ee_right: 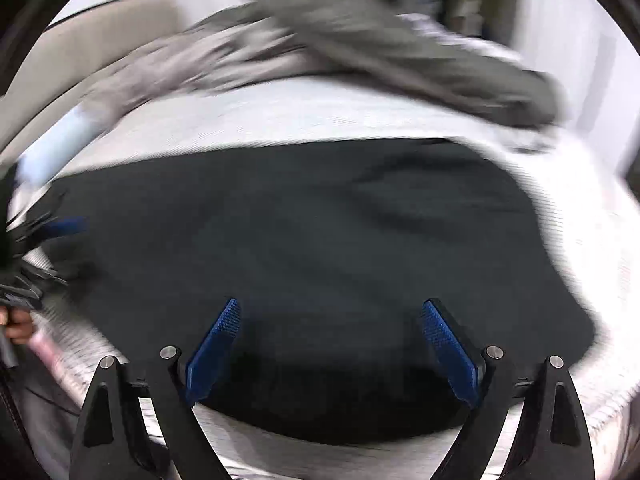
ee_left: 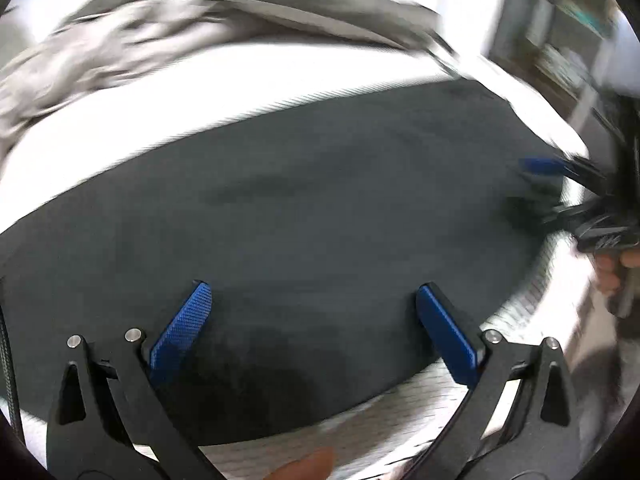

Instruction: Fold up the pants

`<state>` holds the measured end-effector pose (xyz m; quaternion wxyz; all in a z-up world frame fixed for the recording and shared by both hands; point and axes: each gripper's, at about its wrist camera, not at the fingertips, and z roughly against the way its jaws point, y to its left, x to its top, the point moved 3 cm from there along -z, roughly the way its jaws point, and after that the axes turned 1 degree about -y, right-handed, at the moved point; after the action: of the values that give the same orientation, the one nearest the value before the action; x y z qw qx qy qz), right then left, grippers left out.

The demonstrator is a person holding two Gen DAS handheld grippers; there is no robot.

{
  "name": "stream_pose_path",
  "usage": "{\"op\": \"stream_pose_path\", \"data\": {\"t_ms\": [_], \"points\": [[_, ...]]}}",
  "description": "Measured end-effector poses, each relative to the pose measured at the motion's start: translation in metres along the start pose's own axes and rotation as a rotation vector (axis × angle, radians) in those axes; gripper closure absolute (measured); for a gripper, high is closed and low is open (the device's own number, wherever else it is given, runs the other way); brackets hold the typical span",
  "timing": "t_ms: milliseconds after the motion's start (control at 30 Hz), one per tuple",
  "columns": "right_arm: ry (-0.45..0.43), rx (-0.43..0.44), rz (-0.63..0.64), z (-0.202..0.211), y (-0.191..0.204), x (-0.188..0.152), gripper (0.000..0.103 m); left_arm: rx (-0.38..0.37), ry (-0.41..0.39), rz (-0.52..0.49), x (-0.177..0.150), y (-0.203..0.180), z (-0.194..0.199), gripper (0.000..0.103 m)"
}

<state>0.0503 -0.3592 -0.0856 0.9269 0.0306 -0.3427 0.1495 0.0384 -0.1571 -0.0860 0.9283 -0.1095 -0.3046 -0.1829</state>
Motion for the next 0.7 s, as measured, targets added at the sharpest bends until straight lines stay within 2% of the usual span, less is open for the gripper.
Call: {"op": "stream_pose_path", "data": {"t_ms": [33, 100, 167, 233, 333, 367, 433, 467, 533, 600, 633, 700], "points": [[0.025, 0.005, 0.051, -0.008, 0.013, -0.002, 0.010, 0.003, 0.026, -0.035, -0.002, -0.010, -0.010, 0.001], [0.039, -0.051, 0.147, -0.018, 0.022, -0.008, 0.010, 0.049, 0.040, -0.075, -0.004, -0.015, -0.019, 0.000], [0.027, -0.046, 0.138, -0.011, 0.007, -0.016, 0.010, 0.013, 0.040, -0.053, -0.004, -0.008, -0.016, 0.000], [0.025, -0.107, 0.097, 0.000, -0.017, -0.026, 0.010, 0.025, 0.046, -0.018, -0.003, 0.010, -0.014, 0.000], [0.030, -0.335, -0.024, 0.015, -0.089, -0.043, 0.008, 0.067, 0.050, 0.049, -0.008, 0.045, -0.006, 0.000], [0.033, -0.386, -0.075, 0.018, -0.110, -0.049, 0.007, 0.078, 0.049, 0.073, -0.009, 0.055, -0.004, 0.000], [0.008, -0.382, -0.165, 0.024, -0.138, -0.056, 0.006, 0.114, 0.050, 0.142, -0.013, 0.081, 0.003, 0.000], [0.001, -0.366, -0.196, 0.026, -0.146, -0.057, 0.006, 0.159, 0.053, 0.173, -0.014, 0.095, 0.006, 0.000], [-0.006, -0.362, -0.223, 0.029, -0.153, -0.052, 0.006, 0.191, 0.054, 0.198, -0.016, 0.111, 0.009, 0.001], [-0.040, -0.407, -0.223, 0.041, -0.140, -0.037, 0.006, 0.176, 0.057, 0.233, -0.014, 0.124, 0.010, 0.005], [-0.056, -0.404, -0.221, 0.037, -0.128, -0.029, 0.006, 0.171, 0.054, 0.240, -0.014, 0.124, 0.011, 0.009], [-0.096, -0.319, -0.232, 0.041, -0.112, -0.017, 0.006, 0.138, 0.051, 0.230, -0.004, 0.120, 0.010, 0.014]]}}
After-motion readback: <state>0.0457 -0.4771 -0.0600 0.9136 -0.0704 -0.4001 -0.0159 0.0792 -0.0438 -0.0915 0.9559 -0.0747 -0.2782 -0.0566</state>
